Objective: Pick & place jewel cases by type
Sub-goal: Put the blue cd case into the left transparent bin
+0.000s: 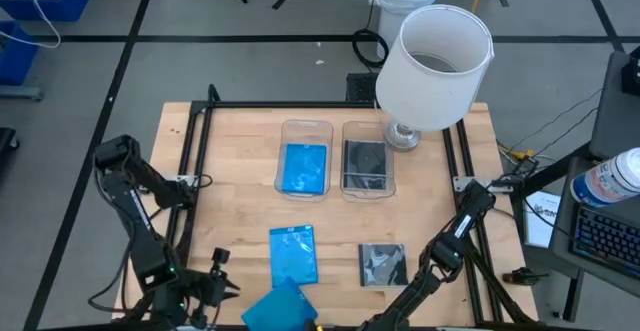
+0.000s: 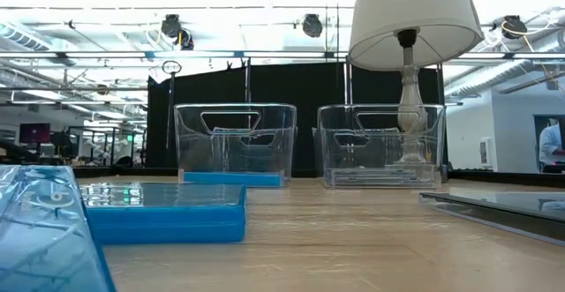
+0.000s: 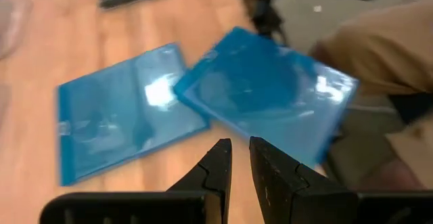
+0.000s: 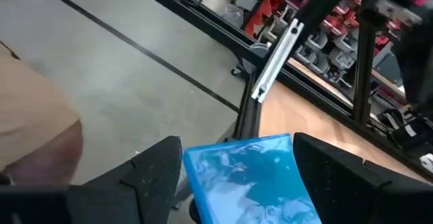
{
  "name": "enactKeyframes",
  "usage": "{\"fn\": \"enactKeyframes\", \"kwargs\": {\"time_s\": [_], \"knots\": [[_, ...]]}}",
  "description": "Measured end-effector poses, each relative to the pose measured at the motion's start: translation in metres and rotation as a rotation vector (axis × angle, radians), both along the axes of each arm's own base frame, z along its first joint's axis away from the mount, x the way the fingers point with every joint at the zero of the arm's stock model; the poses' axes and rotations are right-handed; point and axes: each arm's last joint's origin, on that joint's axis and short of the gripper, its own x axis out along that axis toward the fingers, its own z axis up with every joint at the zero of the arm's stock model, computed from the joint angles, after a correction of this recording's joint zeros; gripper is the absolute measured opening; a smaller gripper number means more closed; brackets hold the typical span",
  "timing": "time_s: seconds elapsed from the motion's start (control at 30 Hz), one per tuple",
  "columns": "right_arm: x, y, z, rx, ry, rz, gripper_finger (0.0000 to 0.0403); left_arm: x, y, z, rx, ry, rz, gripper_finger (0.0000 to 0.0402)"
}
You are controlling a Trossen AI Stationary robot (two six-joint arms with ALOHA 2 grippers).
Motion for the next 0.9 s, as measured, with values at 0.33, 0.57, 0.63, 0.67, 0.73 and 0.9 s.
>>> {"fn": "enactKeyframes", "kwargs": {"time_s": [0.33,0.57,0.63,0.67,0.73,0.9], "knots": [[0.004,-0.016,-0.026,-0.028,0.134,-0.005,0.0274,-0.008,-0.032,-0.002,-0.119,-0.043,-0.099,0.0062],[0.012,-0.025,-0.027,-0.065,0.132,-0.01,0.0274,-0.002,-0.085,-0.009,0.016,-0.069,-0.247,0.0062],[0.016,-0.029,-0.027,-0.053,0.135,-0.025,0.0274,0.002,-0.103,-0.012,0.073,-0.074,-0.287,0.0062],[0.018,-0.031,-0.027,-0.043,0.136,-0.032,0.0274,0.005,-0.112,-0.014,0.099,-0.078,-0.305,0.0062],[0.022,-0.036,-0.027,-0.012,0.145,-0.034,0.0274,0.01,-0.128,-0.019,0.156,-0.082,-0.337,0.0062],[0.027,-0.042,-0.028,0.05,0.158,-0.044,0.0274,0.023,-0.155,-0.037,0.341,-0.058,-0.358,0.0063]]}}
